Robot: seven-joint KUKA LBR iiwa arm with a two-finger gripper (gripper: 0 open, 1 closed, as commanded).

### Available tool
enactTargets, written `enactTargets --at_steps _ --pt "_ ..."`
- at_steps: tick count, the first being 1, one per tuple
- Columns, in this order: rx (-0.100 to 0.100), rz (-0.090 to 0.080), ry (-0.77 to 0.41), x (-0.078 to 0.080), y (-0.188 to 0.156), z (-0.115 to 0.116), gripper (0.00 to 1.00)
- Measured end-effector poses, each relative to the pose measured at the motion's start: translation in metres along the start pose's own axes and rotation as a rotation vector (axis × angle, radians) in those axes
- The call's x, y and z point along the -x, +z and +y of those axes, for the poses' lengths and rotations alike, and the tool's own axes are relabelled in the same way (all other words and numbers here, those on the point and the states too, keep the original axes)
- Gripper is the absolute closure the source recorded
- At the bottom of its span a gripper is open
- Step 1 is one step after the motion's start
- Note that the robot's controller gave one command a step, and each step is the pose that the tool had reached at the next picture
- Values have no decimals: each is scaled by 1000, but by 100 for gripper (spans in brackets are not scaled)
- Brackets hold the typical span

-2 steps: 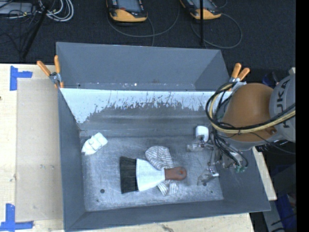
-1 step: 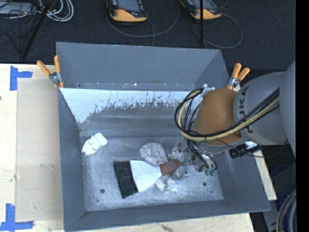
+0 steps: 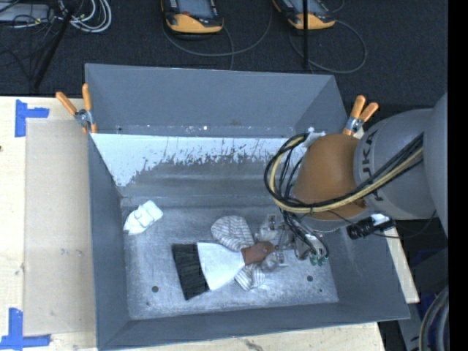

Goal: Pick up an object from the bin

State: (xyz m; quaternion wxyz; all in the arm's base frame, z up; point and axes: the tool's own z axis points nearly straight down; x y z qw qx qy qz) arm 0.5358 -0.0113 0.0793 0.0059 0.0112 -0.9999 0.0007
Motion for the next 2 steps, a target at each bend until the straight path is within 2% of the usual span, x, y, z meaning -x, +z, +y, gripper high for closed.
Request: enactTargets --at_steps 1,2 --pt "1 -4 -3 -7 -30 5 100" --pt "1 -17 18 21 -205 1 100"
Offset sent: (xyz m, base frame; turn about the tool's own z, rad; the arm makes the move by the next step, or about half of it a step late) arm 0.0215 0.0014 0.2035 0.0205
